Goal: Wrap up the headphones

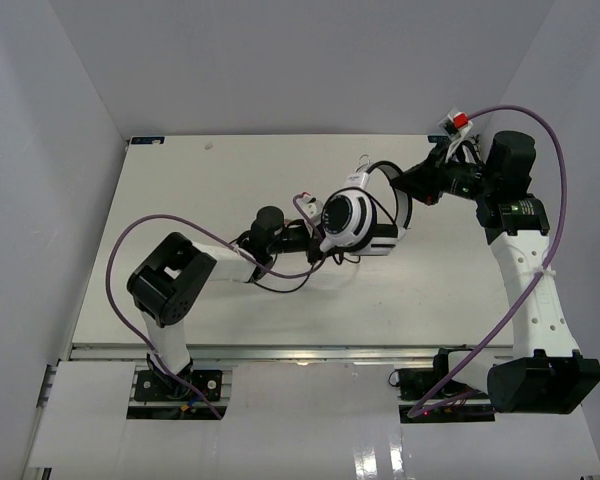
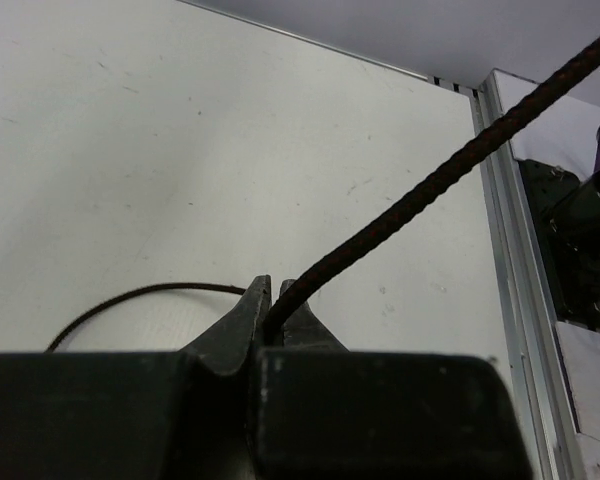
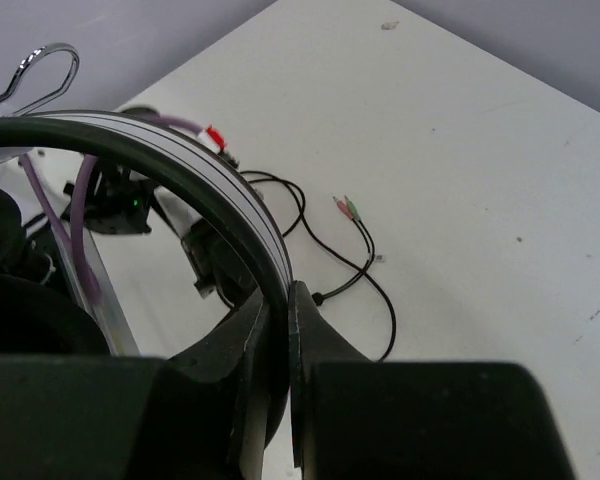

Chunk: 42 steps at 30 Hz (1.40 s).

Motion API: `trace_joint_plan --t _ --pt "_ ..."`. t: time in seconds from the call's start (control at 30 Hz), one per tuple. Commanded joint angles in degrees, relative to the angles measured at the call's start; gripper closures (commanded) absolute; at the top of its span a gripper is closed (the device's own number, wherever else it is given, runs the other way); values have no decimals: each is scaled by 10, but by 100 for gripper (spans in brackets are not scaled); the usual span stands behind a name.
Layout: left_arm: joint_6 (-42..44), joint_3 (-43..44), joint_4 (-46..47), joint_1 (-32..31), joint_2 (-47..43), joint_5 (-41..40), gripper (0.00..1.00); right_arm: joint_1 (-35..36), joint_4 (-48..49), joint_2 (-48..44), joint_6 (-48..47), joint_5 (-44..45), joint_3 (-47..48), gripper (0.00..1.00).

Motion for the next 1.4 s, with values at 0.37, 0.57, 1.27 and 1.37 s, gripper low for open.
trace_joint_plan --t 0.37,0.57,1.27,1.37 --pt "-22 297 -600 95 -58 149 86 3 -92 -45 -316 232 -58 92" --pt "-25 362 -675 96 -53 181 82 40 -28 -50 -359 354 -84 92" --pt "-408 364 -525 42 -44 202 73 260 292 -6 -247 835 -181 92" --pt "-459 336 -449 42 -56 180 60 260 261 8 -192 819 -163 92"
